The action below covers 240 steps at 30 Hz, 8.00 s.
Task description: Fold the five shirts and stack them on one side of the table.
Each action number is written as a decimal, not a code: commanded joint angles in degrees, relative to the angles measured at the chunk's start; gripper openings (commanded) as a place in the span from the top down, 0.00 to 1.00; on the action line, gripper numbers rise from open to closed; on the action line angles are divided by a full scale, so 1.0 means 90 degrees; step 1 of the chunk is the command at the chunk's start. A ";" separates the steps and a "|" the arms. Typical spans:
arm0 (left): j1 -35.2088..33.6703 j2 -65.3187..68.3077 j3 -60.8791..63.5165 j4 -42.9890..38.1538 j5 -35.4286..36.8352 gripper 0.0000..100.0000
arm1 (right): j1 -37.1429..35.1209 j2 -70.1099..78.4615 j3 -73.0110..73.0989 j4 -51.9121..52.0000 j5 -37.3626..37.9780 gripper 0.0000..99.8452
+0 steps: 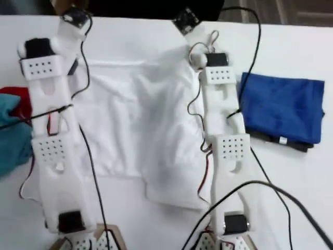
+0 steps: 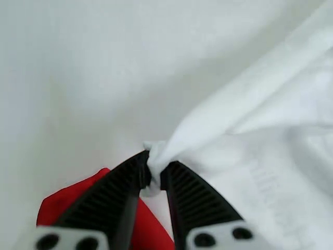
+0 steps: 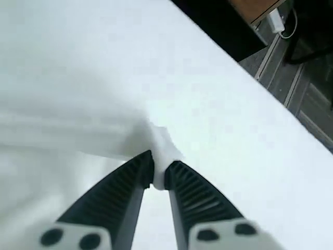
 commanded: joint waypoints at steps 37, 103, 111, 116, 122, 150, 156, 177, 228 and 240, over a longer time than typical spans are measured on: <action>-0.0381 -0.5294 0.7858 0.0703 -0.0596 0.97 | -0.0269 -0.7282 0.6046 0.4117 -0.0684 0.98; -0.0752 -0.7932 1.2752 -0.0313 -0.1123 0.95 | -0.0288 -1.2996 1.3832 0.3717 0.1407 0.98; -0.0762 -0.7932 1.0857 0.0606 -0.1114 0.69 | -0.0298 -1.3006 1.3411 0.3707 0.1436 0.70; -0.0860 -0.7814 0.9470 0.0449 -0.0918 0.73 | -0.0298 -1.2957 1.2454 0.3619 0.1387 0.71; -0.1045 -0.6193 1.0154 -0.0391 -0.0664 0.76 | -0.0288 -1.2928 1.2190 0.2818 0.1377 0.77; -0.1338 -0.2061 0.6520 -0.0879 0.0508 0.85 | -0.0288 -1.1336 1.2151 0.2418 0.0977 0.77; -0.1338 -0.2012 0.5641 -0.0430 0.0508 0.98 | -0.0288 -1.1092 1.2181 0.2418 0.0967 0.77; -0.1241 -0.1700 0.5553 -0.0068 0.0742 0.77 | -0.0288 -1.0984 1.2181 0.2418 0.0967 0.77; -0.0811 -0.0869 0.3531 0.0723 0.0742 0.97 | -0.0288 -1.0984 1.2181 0.2418 0.0967 0.77; -0.0791 -0.0869 0.2427 0.0830 0.0733 0.97 | -0.0249 -1.0994 1.2181 0.2427 0.0967 0.77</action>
